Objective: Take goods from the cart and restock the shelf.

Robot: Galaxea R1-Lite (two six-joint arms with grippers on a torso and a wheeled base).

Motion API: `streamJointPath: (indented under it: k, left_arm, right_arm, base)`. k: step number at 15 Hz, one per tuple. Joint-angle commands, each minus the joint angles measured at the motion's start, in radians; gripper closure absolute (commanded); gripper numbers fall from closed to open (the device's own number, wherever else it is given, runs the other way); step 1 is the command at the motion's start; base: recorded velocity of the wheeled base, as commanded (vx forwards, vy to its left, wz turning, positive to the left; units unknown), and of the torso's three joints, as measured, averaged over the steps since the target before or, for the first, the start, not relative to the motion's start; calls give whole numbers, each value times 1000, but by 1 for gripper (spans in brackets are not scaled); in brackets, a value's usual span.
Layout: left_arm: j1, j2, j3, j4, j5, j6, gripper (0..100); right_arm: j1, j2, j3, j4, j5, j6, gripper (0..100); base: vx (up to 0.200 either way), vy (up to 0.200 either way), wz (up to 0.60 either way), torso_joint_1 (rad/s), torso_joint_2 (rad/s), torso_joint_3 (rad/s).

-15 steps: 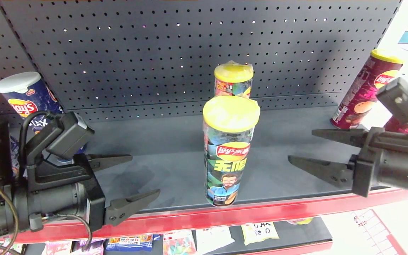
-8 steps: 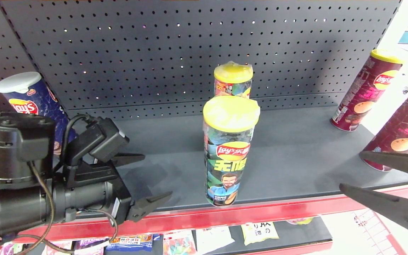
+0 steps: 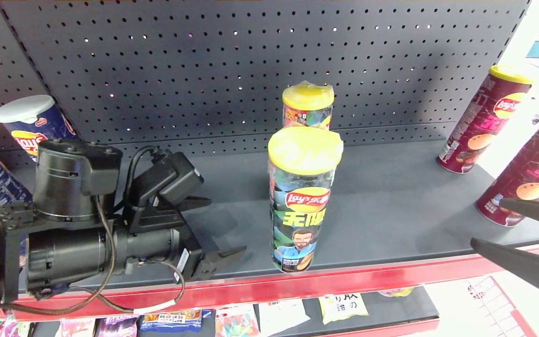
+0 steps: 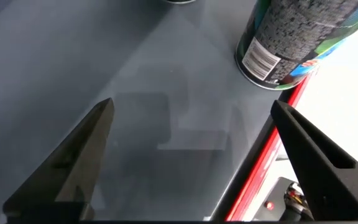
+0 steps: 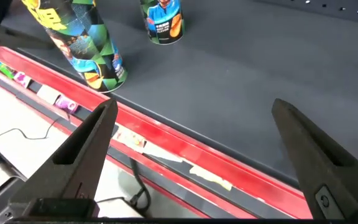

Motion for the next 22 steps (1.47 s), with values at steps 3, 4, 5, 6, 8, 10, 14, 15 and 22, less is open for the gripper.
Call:
streamJointPath:
  k: [3,4,5,6,8,10,14,15,22]
  left_arm:
    - [0,9,1,-1,0,1,0]
    - [0,7,1,-1,0,1,0]
    - [0,6,1,-1,0,1,0]
    - [0,7,1,-1,0,1,0]
    - [-6,12,1,-1,0,1,0]
    - [-17,22,-1,-1,0,2,0]
    - [-17,53,-13,-2,0,4,0]
    - [-17,62,-19,-2,0,7,0]
    - [-39,154,-93,-2,0,50,0]
  right_arm:
    - [-24,-12,0,1,2,-1,0]
    - [-26,-12,0,1,2,-1,0]
    - [-26,-12,2,1,2,-1,0]
    - [-26,-12,2,1,2,-1,0]
    - [-26,-12,3,1,1,-1,0]
    - [-26,-10,2,1,1,-1,0]
    - [-26,-3,0,-3,2,-1,0]
    - [-26,-3,0,-3,2,-1,0]
    - [-26,-3,-1,-4,1,-1,0]
  base:
    - [0,0,0,0,0,0]
    - [0,0,0,0,0,0]
    - [0,0,0,0,0,0]
    - [0,0,0,0,0,0]
    - [0,0,0,0,0,0]
    - [0,0,0,0,0,0]
    - [0,0,0,0,0,0]
    - [0,0,0,0,0,0]
    - [0,0,0,0,0,0]
